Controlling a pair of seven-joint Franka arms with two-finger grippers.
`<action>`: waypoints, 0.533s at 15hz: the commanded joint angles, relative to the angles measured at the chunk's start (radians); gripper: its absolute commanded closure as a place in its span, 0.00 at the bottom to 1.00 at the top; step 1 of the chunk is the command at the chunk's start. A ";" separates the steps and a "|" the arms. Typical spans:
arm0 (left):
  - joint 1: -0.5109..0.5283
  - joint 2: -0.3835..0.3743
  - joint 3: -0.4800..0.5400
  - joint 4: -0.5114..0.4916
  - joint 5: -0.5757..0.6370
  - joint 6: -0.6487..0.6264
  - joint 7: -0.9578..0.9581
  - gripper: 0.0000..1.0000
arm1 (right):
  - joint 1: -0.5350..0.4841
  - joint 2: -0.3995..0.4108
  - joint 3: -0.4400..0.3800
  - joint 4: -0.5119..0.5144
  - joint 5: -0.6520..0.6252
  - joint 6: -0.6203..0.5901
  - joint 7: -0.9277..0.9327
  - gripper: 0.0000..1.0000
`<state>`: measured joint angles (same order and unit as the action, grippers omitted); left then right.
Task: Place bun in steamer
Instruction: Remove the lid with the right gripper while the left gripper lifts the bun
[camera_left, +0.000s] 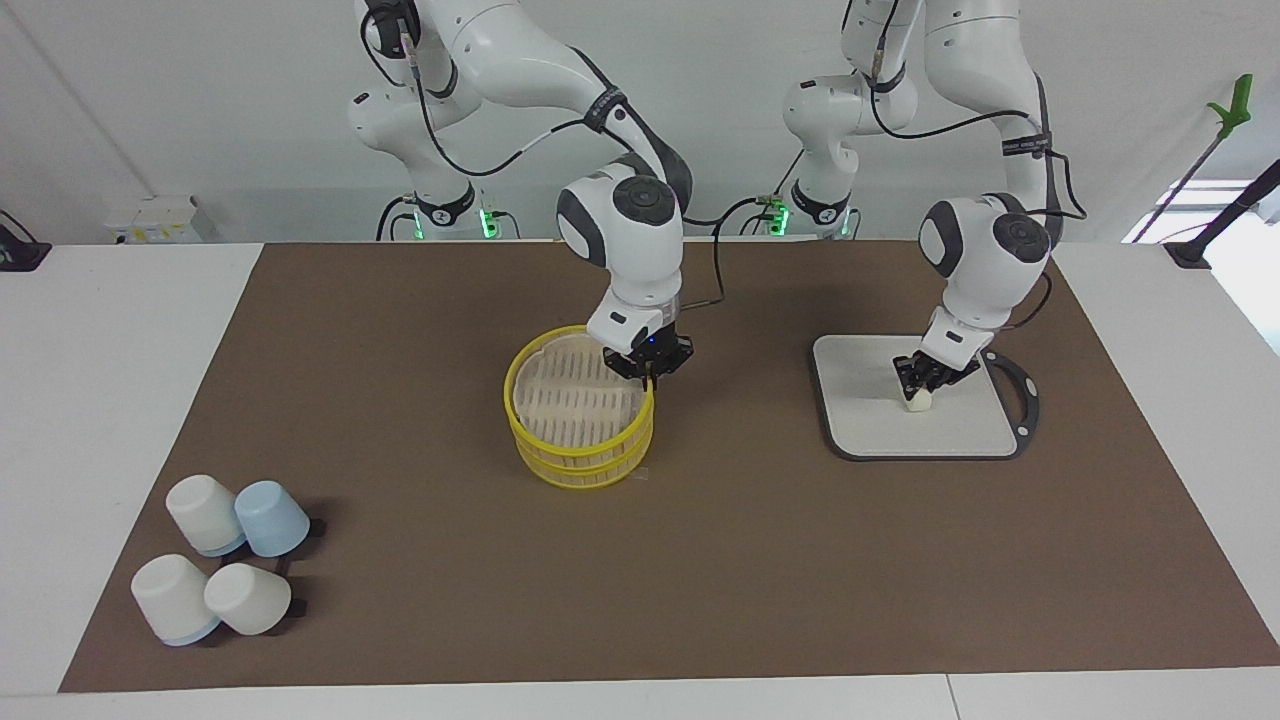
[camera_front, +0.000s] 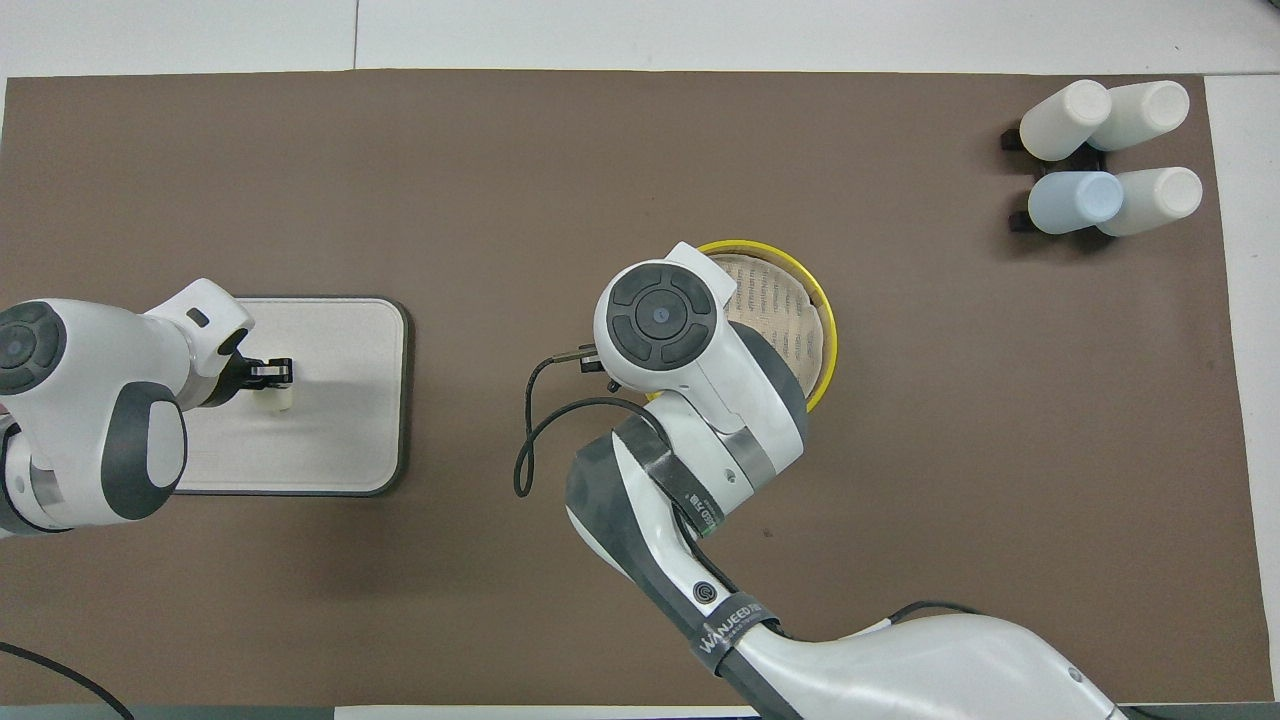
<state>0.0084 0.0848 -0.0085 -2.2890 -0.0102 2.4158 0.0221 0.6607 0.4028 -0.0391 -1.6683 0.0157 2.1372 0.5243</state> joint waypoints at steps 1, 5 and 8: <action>-0.007 -0.002 0.001 0.025 -0.046 -0.027 -0.007 0.75 | -0.006 -0.027 0.002 -0.028 0.006 -0.003 -0.015 1.00; -0.040 0.000 -0.002 0.181 -0.077 -0.202 -0.072 0.75 | -0.033 -0.021 0.001 0.129 0.003 -0.189 -0.017 1.00; -0.090 -0.007 -0.002 0.270 -0.077 -0.294 -0.151 0.75 | -0.059 -0.056 -0.011 0.194 0.010 -0.299 -0.061 1.00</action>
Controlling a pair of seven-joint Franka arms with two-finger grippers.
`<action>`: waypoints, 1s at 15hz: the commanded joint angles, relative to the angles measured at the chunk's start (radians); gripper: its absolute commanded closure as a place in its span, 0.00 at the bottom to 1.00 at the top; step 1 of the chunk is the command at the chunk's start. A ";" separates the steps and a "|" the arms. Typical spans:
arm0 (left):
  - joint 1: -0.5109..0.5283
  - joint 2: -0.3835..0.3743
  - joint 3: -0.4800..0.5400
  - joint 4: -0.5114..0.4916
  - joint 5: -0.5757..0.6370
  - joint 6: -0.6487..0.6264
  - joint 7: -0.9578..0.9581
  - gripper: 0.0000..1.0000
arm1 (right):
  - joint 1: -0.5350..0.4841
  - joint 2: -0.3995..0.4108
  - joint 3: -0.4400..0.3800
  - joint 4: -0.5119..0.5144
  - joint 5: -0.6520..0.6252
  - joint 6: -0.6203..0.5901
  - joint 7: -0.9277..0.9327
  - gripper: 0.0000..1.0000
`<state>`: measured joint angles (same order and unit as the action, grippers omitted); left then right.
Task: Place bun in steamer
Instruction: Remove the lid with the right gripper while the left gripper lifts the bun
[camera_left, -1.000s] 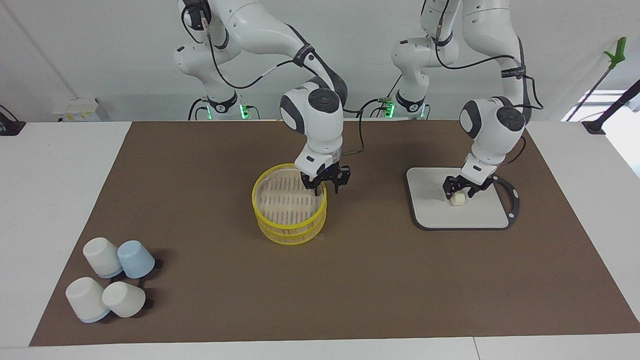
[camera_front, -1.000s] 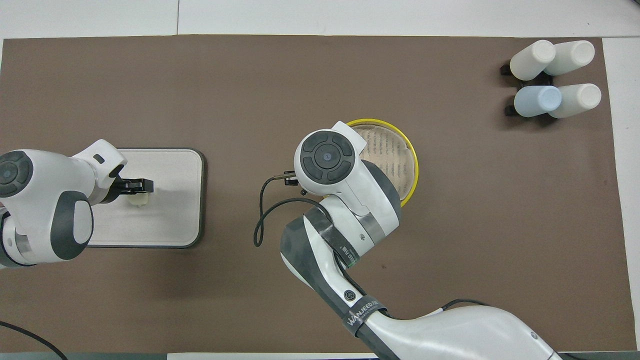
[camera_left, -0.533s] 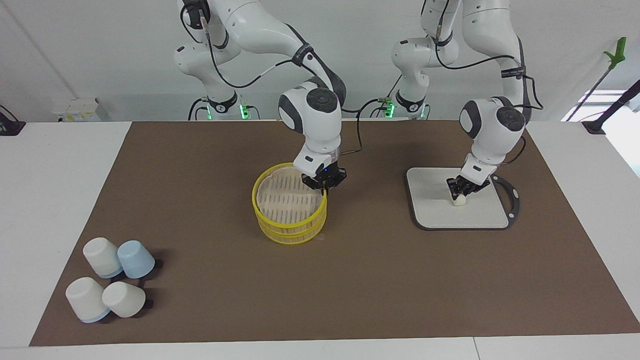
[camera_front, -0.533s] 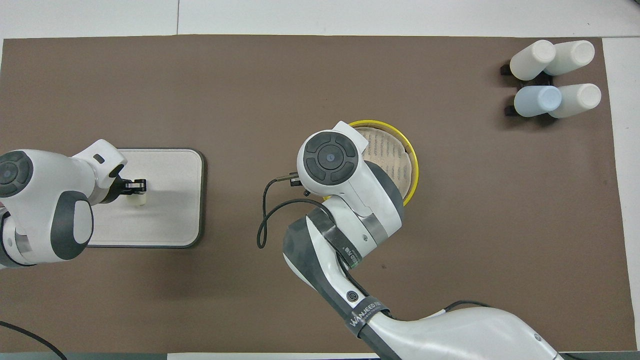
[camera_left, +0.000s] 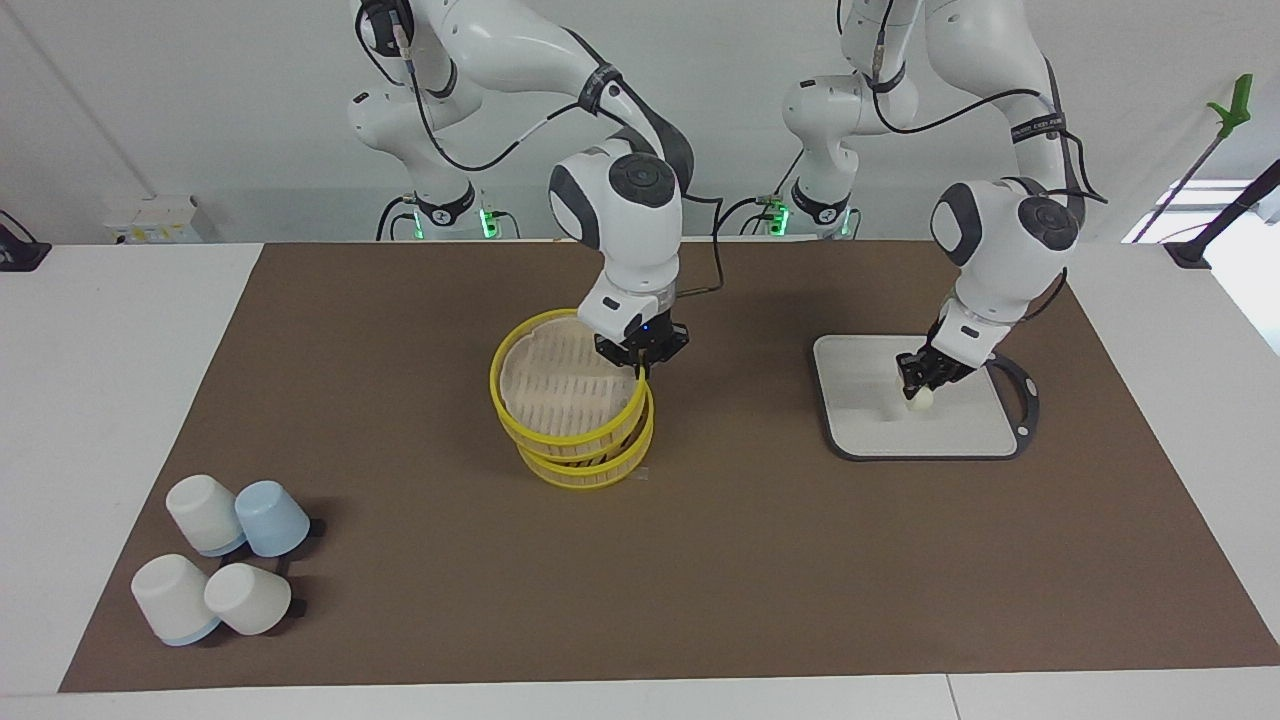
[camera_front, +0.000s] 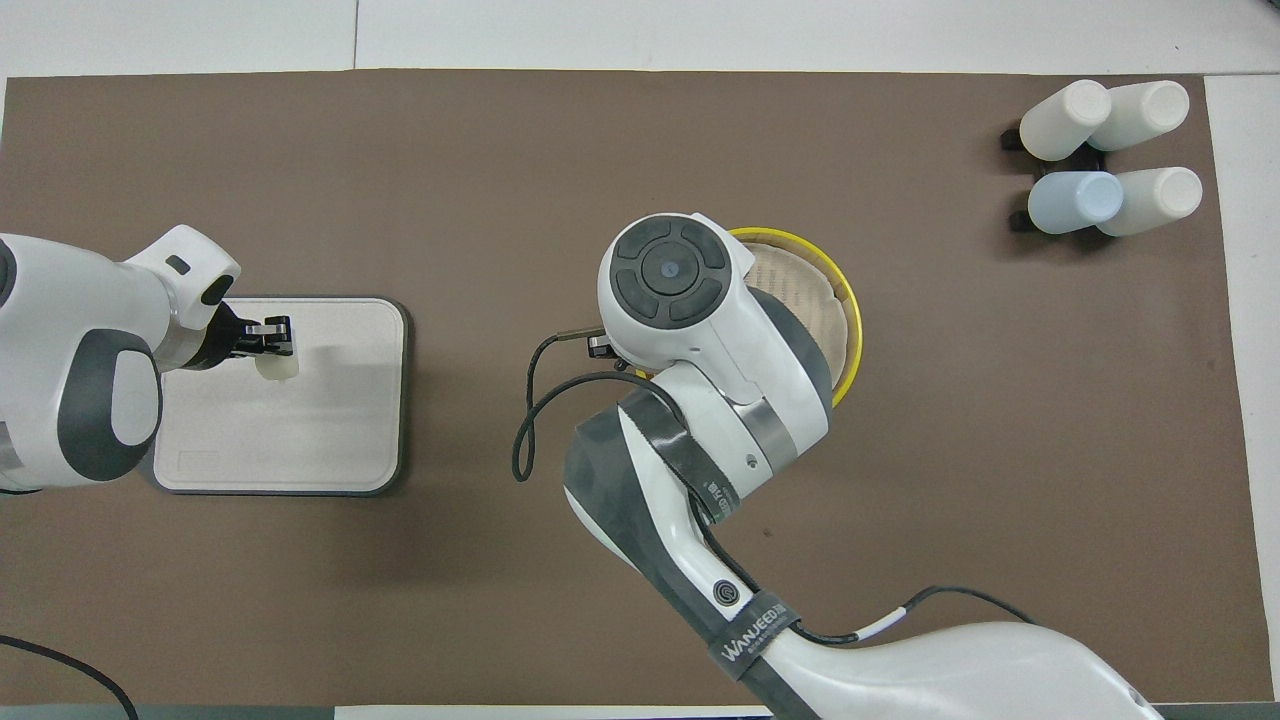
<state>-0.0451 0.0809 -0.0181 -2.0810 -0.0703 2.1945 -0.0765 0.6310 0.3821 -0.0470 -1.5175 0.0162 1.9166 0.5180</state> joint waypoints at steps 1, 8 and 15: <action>-0.062 -0.004 0.007 0.099 -0.017 -0.102 -0.101 0.75 | -0.071 -0.064 -0.002 0.046 0.010 -0.114 -0.111 1.00; -0.382 0.086 0.007 0.340 -0.019 -0.136 -0.538 0.74 | -0.402 -0.203 -0.001 0.007 0.025 -0.346 -0.547 1.00; -0.660 0.369 0.012 0.559 -0.002 -0.052 -0.733 0.74 | -0.625 -0.276 -0.002 -0.162 0.025 -0.326 -0.828 1.00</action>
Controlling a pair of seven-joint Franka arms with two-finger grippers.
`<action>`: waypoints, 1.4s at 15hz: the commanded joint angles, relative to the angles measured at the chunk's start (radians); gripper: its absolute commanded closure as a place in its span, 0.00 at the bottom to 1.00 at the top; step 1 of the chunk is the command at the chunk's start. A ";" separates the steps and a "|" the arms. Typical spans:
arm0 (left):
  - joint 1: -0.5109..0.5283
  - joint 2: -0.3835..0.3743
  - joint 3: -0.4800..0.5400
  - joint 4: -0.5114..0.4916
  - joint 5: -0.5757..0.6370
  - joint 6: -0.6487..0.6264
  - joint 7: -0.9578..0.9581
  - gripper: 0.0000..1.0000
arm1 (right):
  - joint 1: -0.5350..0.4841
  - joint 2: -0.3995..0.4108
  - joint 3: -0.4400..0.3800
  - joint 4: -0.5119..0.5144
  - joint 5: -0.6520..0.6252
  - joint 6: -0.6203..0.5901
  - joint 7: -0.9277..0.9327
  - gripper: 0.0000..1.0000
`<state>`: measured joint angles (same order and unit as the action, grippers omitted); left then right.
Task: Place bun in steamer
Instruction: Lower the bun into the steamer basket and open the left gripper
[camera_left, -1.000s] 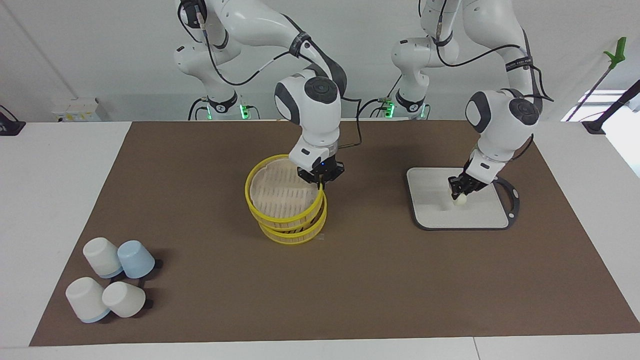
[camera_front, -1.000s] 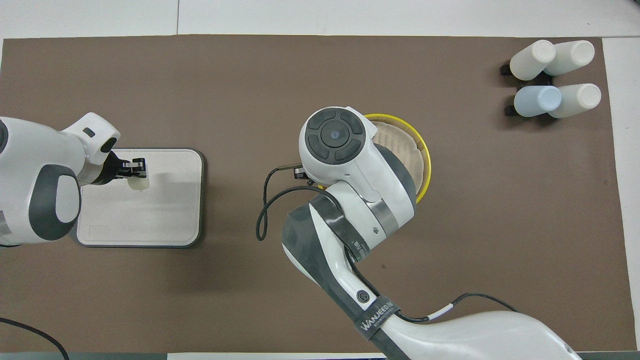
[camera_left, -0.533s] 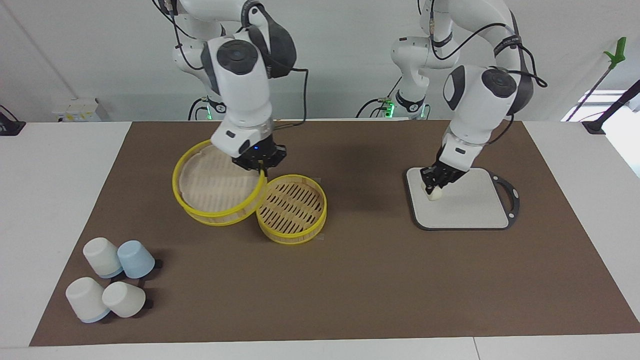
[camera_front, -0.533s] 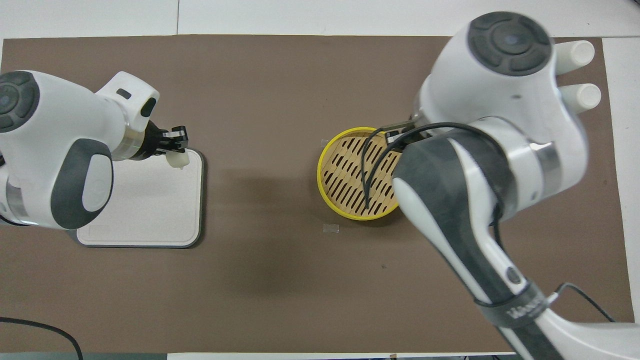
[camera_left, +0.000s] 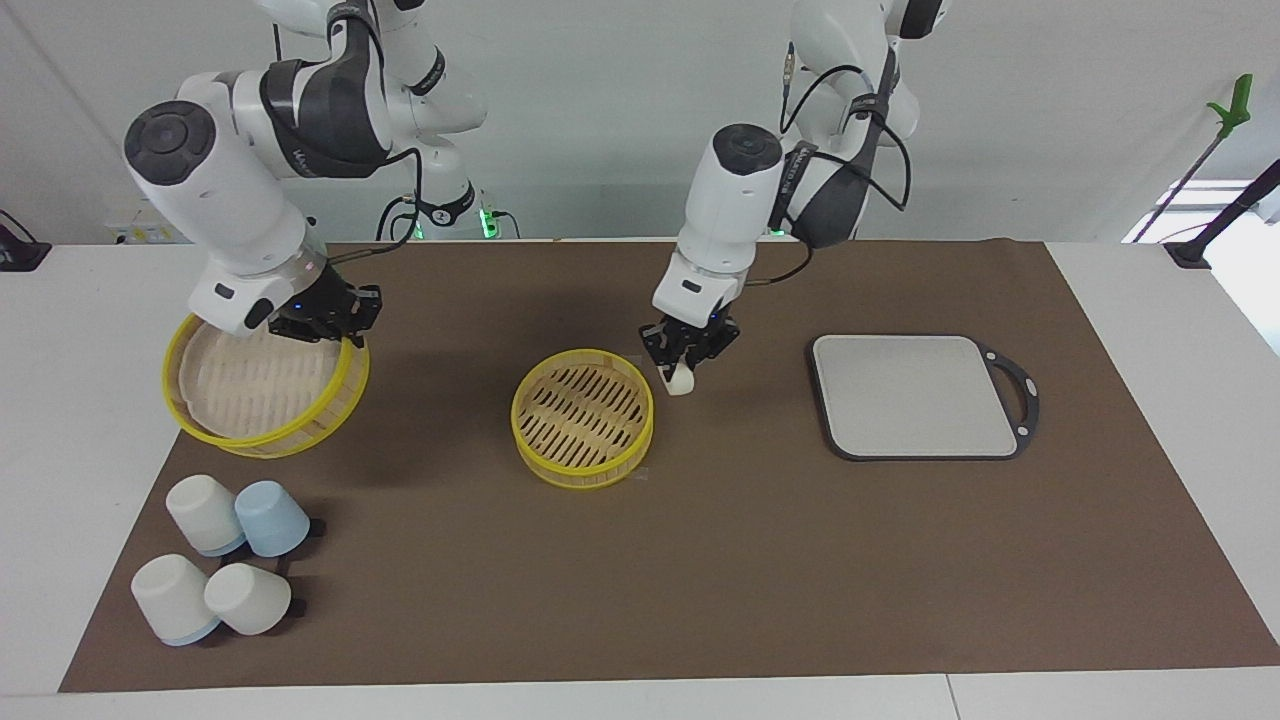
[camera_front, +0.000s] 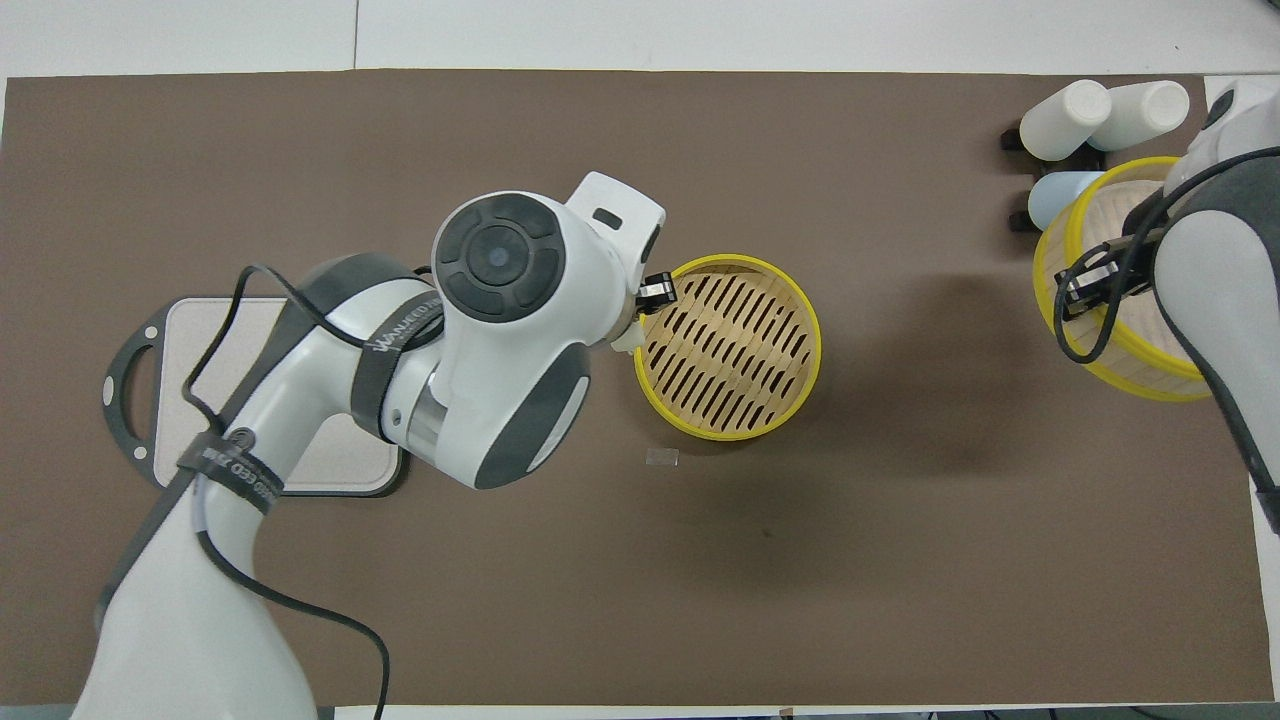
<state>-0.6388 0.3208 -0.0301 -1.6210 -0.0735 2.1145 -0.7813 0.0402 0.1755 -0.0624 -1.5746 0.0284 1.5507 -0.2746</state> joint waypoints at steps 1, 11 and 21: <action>-0.088 0.191 0.026 0.149 0.014 0.053 -0.059 0.74 | -0.040 -0.085 0.013 -0.142 0.013 0.064 -0.037 1.00; -0.147 0.299 0.022 0.151 0.109 0.171 -0.082 0.19 | -0.039 -0.122 0.013 -0.239 0.012 0.141 -0.031 1.00; -0.006 -0.021 0.022 0.021 0.098 -0.071 -0.061 0.00 | 0.029 -0.110 0.024 -0.174 0.015 0.141 0.061 1.00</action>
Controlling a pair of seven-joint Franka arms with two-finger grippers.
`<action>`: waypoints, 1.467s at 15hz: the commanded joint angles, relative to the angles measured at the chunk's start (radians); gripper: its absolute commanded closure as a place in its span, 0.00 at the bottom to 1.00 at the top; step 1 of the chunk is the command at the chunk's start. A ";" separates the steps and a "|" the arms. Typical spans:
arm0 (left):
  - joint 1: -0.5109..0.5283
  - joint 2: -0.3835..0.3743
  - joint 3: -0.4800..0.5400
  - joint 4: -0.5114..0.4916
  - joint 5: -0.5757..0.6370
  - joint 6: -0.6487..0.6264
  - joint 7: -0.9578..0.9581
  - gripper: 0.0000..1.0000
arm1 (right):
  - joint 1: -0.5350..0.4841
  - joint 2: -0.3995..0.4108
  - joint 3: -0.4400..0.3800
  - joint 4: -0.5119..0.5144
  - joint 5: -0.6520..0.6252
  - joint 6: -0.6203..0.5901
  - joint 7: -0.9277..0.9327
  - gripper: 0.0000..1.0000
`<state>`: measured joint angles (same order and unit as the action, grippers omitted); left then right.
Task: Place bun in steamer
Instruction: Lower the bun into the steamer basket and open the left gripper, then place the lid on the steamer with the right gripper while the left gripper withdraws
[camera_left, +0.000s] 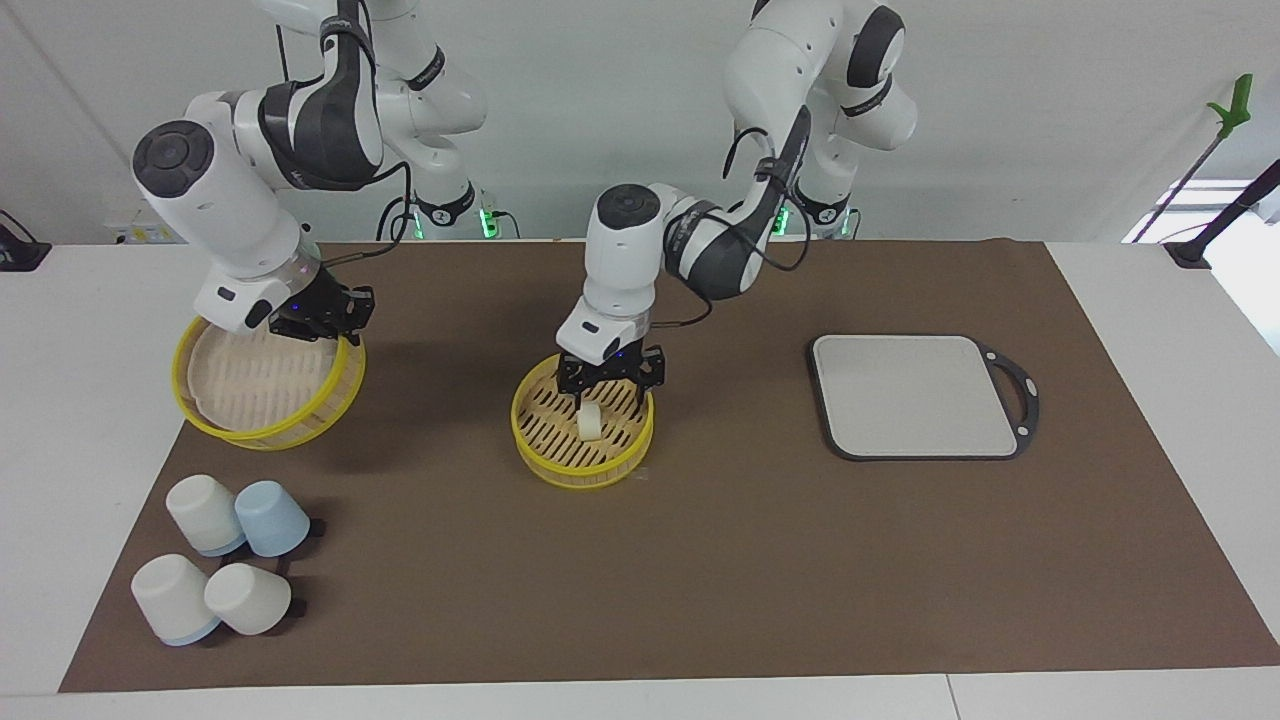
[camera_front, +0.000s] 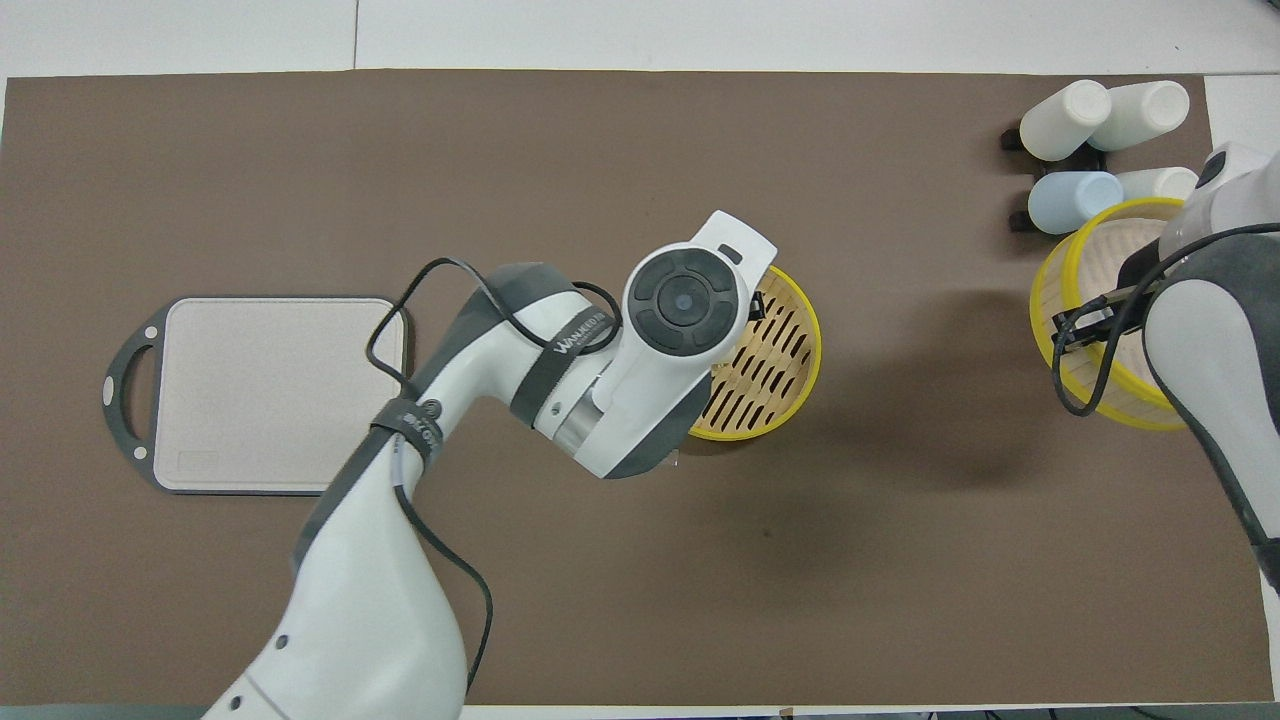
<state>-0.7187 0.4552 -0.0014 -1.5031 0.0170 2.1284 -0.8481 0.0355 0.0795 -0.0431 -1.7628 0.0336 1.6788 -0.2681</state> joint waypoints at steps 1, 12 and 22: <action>0.120 -0.190 -0.005 -0.095 0.008 -0.134 0.020 0.00 | 0.061 -0.011 0.005 0.019 0.009 0.019 0.091 1.00; 0.554 -0.348 -0.005 -0.097 0.008 -0.360 0.550 0.00 | 0.475 0.255 0.005 0.223 0.062 0.278 0.573 1.00; 0.634 -0.507 0.000 -0.250 -0.020 -0.404 0.758 0.00 | 0.569 0.339 0.005 0.172 0.008 0.386 0.684 1.00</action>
<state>-0.0932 0.0258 0.0038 -1.6621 0.0133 1.7257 -0.1208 0.6003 0.4275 -0.0359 -1.5786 0.0613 2.0381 0.3853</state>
